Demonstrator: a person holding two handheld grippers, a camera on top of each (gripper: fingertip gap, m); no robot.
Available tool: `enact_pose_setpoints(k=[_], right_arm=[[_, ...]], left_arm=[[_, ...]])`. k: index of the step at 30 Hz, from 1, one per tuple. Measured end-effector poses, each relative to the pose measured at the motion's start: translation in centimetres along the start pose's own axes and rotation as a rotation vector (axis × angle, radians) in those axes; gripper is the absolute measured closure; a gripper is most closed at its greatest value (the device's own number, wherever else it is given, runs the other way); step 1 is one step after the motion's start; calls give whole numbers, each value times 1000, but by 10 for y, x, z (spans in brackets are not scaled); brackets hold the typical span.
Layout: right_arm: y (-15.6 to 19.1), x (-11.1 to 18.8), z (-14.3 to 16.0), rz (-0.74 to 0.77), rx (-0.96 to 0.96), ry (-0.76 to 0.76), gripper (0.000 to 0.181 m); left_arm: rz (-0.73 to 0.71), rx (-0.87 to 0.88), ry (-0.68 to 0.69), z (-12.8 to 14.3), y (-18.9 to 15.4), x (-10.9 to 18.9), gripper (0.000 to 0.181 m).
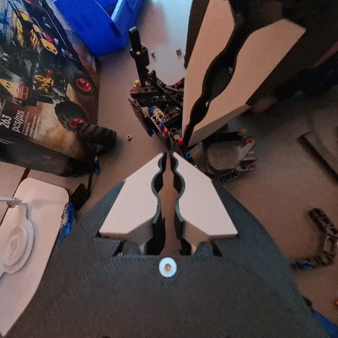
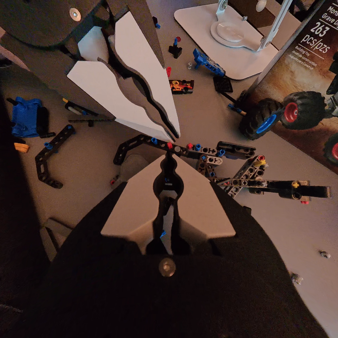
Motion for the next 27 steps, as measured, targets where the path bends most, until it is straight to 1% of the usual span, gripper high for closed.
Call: enact_pose_setpoints(k=[1, 5, 6, 7, 9, 10, 11, 12, 13, 14, 16, 17, 19, 21, 23, 24, 25, 26, 27], right_arm=[[-1, 1, 1, 8, 14, 4, 181], [-1, 5, 0, 36, 82, 17, 179], [-2, 10, -4, 57, 107, 10, 171], [-3, 17, -12, 90, 117, -21, 151], [5, 38, -28, 101, 108, -78, 141], [12, 52, -30, 112, 111, -77, 136], [23, 68, -32, 122, 130, -69, 135], [44, 87, -33, 106, 162, -77, 137], [72, 105, -32, 50, 196, -83, 144], [104, 121, -23, -26, 226, -60, 145], [161, 142, 16, -147, 281, 58, 147], [187, 147, 39, -204, 295, 125, 148], [228, 147, 86, -291, 285, 258, 148], [248, 136, 139, -308, 252, 398, 147], [260, 128, 190, -351, 172, 515, 144], [263, 125, 207, -359, 139, 527, 145], [267, 122, 217, -382, 102, 513, 149], [267, 116, 222, -384, 72, 485, 157], [264, 110, 225, -365, 53, 466, 174]], left_arm=[[1, -10, 14, 2, 0, -2, 178], [70, 77, -17, 1, -3, -5, 178], [80, 96, -24, 1, -3, -5, 176], [95, 116, -28, 2, -3, -5, 169], [121, 142, -34, 1, -4, -4, 164], [126, 139, -31, 0, -6, -4, 164], [123, 125, -22, 0, -7, -5, 163], [117, 109, -13, 1, -7, -6, 162], [116, 97, -6, 1, -9, -7, 163], [114, 90, -2, 2, -9, -7, 163], [110, 82, 6, 2, -11, -8, 163], [106, 74, 16, 4, -13, -10, 163], [88, 43, 41, 8, -15, -13, 163], [84, 22, 46, 9, -19, -15, 164], [82, 21, 41, 9, -20, -15, 164], [80, 24, 40, 9, -19, -14, 164], [80, 27, 42, 10, -20, -14, 164], [80, 27, 44, 10, -20, -15, 163], [79, 24, 45, 11, -20, -15, 164]])
Point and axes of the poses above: each gripper's, where its closed fingertips meet, x back along the fingers, z out of its underside, y = z × x across the jaws, the point moved 1 cm from there along x, back along the fingers, and after that the axes turned 1 degree about -z, right-handed, at the moved point
